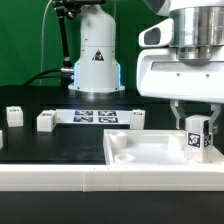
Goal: Assemble one leg
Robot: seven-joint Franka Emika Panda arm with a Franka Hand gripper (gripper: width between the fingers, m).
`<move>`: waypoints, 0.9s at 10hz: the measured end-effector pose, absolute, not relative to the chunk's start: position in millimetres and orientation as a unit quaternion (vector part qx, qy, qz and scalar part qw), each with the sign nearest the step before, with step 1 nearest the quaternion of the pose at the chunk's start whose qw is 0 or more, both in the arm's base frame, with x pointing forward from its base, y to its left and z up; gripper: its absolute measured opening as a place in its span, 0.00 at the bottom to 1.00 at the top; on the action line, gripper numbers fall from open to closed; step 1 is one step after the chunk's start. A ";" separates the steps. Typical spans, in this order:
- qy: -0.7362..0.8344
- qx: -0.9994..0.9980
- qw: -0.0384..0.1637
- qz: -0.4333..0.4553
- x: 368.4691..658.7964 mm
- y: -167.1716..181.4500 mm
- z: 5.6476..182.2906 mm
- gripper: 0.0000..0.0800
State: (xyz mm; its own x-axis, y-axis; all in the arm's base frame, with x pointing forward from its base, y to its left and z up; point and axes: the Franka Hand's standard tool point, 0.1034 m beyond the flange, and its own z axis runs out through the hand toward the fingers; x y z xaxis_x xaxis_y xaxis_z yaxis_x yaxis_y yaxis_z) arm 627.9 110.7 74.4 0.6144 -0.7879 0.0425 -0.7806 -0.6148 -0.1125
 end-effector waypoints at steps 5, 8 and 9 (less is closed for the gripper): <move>0.473 -0.879 0.043 -0.040 627.3 109.9 73.8 0.49; 0.379 -0.923 0.039 -0.044 627.2 110.8 73.6 0.76; 0.323 -0.945 0.037 -0.046 626.8 113.1 73.5 0.80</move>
Offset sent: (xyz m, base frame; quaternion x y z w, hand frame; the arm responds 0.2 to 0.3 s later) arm 0.0000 0.0000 0.0000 0.0000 0.0000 0.0650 0.9979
